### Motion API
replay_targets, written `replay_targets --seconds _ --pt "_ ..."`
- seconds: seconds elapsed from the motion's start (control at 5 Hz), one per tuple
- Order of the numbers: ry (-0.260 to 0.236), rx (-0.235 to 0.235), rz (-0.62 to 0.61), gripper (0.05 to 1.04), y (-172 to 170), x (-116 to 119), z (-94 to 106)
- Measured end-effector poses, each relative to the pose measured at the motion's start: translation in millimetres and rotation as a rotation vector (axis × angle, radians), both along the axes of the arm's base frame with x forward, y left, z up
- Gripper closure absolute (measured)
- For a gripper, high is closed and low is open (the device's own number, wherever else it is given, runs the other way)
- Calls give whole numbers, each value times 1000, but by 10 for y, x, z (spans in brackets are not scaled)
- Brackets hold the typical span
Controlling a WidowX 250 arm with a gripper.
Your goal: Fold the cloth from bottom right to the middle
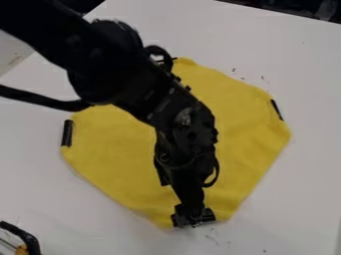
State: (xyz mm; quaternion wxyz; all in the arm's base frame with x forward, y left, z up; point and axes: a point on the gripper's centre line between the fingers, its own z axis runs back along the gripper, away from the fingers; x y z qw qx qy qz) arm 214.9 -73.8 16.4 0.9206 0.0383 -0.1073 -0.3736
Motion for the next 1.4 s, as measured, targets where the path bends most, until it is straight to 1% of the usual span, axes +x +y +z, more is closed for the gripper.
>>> replay_targets --seconds 0.2,0.4,0.6,0.8,1.0,1.2,1.4 --pt "22 -27 -51 84 -60 -35 -46" --pt "51 -24 -83 84 -99 -120 -72" --pt "62 -27 -99 85 -112 -136 -72" --pt "58 -39 -132 82 -104 -93 -141" --pt "52 -55 -149 130 -110 -62 -154" --pt "41 -54 -211 370 -117 -14 -160" --pt "42 -46 -221 641 -107 -16 -162"
